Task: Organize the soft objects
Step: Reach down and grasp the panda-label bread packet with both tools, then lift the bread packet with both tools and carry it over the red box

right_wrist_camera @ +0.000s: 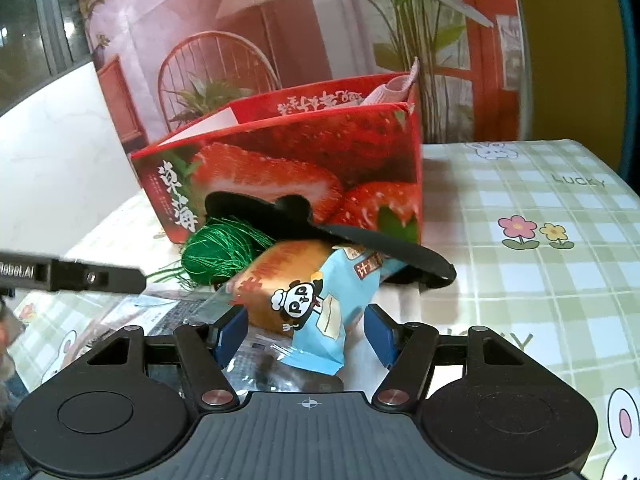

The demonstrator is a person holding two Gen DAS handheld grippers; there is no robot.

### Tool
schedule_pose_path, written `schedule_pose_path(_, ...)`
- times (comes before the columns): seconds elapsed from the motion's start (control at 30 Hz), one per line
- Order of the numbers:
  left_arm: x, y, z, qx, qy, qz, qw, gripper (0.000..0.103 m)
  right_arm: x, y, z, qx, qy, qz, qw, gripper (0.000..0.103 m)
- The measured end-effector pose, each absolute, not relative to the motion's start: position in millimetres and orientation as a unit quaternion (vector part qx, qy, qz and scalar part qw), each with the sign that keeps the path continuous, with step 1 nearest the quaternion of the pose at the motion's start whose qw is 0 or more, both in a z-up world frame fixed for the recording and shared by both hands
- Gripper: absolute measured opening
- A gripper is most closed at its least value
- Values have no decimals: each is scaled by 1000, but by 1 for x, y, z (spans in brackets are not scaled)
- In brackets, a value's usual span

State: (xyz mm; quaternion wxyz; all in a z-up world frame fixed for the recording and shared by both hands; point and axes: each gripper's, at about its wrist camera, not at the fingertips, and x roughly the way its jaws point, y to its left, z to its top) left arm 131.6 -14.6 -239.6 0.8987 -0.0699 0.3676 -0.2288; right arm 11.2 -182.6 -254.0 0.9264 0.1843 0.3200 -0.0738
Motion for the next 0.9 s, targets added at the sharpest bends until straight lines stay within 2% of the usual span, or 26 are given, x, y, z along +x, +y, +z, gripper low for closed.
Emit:
schedule_pose_path(0.1,144,-30,-243,-72,382,-247,888,54,12,-181,-254,171,320,-68,929,57)
schedule_pose_path(0.17,152,-39,-248,-78,392,-260,879,53,13,-178,-255,161,322,-60,931,50)
schedule_pose_path(0.33,180,-55,-263,-117,414,-274,860,54,15,-175,-257,150,331,-49,930,44)
schedule_pose_path(0.57,185,-67,-272,-141,414,-299,848,53,14,-177,-259,159,328,-41,930,42)
schedule_pose_path(0.9,158,-51,-256,-108,408,-283,861,53,19,-156,-250,140,335,12,932,41)
